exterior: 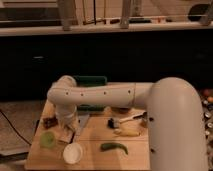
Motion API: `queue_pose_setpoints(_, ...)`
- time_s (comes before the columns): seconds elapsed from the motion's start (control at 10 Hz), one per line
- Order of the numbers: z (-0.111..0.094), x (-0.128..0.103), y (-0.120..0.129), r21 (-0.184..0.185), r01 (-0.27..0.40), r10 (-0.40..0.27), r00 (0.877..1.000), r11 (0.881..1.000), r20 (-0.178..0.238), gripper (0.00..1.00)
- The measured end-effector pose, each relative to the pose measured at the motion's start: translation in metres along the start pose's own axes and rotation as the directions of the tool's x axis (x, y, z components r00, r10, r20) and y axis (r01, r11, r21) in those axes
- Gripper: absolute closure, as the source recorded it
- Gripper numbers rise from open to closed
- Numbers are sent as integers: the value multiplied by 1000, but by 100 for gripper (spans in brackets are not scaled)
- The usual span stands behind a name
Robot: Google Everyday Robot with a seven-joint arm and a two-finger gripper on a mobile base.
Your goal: Place eraser in plastic cup
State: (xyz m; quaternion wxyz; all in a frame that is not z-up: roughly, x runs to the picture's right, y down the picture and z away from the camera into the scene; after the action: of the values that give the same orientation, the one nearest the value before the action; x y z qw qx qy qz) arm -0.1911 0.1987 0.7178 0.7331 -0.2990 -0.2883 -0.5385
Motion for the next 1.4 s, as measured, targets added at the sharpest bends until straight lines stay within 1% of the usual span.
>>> queue_pose_setpoints(0.2, -4, -5, -9, -8, 39, -39, 999, 999, -7, 100)
queue_pose_setpoints(0.5, -8, -11, -19, -14, 80, -80, 997, 997, -10, 100)
queue_pose_setpoints(0.8, -11, -20, -32, -34, 139, -139, 990, 990, -8, 100)
queue_pose_setpoints(1.0, -13, -28, -45, -58, 195, -195, 981, 979, -3, 100)
queue_pose_setpoints(1.2, -12, -37, -58, -86, 252, -253, 968, 964, 10, 100)
queue_pose_setpoints(1.3, -11, -43, -67, -105, 294, -293, 956, 950, 23, 100)
queue_pose_setpoints(1.4, -10, -46, -71, -116, 316, -315, 949, 942, 30, 100)
